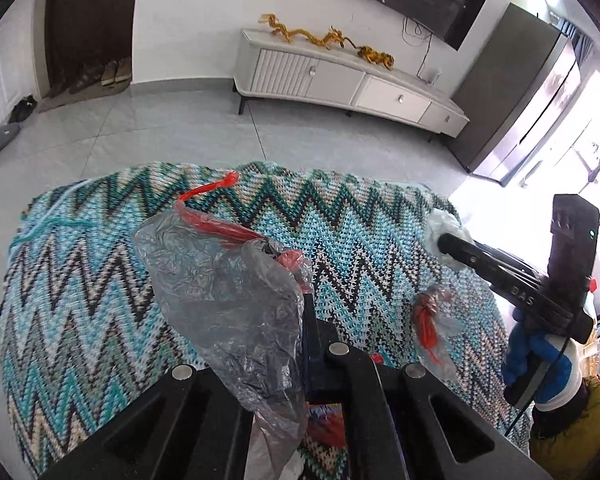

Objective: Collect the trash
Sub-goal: 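Carry both items over the bin and open both tools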

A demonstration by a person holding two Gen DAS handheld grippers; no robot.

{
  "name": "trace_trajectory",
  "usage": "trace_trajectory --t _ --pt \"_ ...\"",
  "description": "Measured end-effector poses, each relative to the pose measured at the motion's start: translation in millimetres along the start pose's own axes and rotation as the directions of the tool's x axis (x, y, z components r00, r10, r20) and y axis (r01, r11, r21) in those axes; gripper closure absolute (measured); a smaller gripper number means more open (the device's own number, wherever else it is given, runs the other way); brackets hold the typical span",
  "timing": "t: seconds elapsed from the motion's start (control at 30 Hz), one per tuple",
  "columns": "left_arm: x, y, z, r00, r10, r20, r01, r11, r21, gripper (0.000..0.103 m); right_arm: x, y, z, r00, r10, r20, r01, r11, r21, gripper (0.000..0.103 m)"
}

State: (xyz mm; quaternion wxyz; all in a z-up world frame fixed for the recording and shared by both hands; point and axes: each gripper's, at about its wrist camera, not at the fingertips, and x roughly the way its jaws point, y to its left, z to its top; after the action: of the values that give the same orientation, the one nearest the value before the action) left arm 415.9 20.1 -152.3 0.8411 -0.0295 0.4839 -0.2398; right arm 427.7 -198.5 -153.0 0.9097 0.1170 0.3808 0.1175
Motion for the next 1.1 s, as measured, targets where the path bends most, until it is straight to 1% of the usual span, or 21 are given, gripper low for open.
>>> trace_trajectory --t 0.23,0.37,0.47,0.53,0.67,0.77,0.9,1.0,1.1 --pt "-68 -15 -22 0.995 0.026 0.092 -0.027 1.000 0.011 0.101 -84 17 -18 0.999 0.010 0.052 -0.007 0.998 -0.064 0.086" --pt "-109 -37 -39 0.990 0.028 0.137 -0.035 0.998 0.046 0.101 -138 17 -40 0.996 -0.010 0.092 0.017 0.997 -0.078 0.086" --pt "-137 -65 -55 0.986 0.025 0.165 -0.042 0.994 0.101 0.101 -182 11 -63 0.990 -0.035 0.136 0.043 0.997 -0.059 0.086" --pt "-154 -85 -64 0.984 0.006 0.177 -0.031 0.989 0.142 0.101 -212 3 -79 0.986 -0.056 0.159 0.063 0.997 -0.040 0.086" --pt "-171 -143 -78 0.982 -0.040 0.183 -0.005 0.971 0.237 0.101 -265 -27 -110 0.973 -0.136 0.188 0.137 0.991 0.005 0.086" --pt "-168 -200 -85 0.983 -0.090 0.162 0.034 0.946 0.323 0.101 -299 -60 -130 0.961 -0.193 0.199 0.183 0.981 0.071 0.086" --pt "-145 -281 -92 0.982 -0.166 0.091 0.110 0.893 0.436 0.101 -335 -110 -163 0.939 -0.281 0.197 0.248 0.953 0.176 0.086" --pt "-107 -346 -99 0.979 -0.205 0.007 0.172 0.840 0.514 0.101 -350 -152 -189 0.926 -0.335 0.173 0.287 0.924 0.253 0.086" --pt "-60 -403 -109 0.970 -0.222 -0.097 0.238 0.798 0.553 0.101 -355 -191 -215 0.919 -0.371 0.132 0.314 0.893 0.322 0.085"
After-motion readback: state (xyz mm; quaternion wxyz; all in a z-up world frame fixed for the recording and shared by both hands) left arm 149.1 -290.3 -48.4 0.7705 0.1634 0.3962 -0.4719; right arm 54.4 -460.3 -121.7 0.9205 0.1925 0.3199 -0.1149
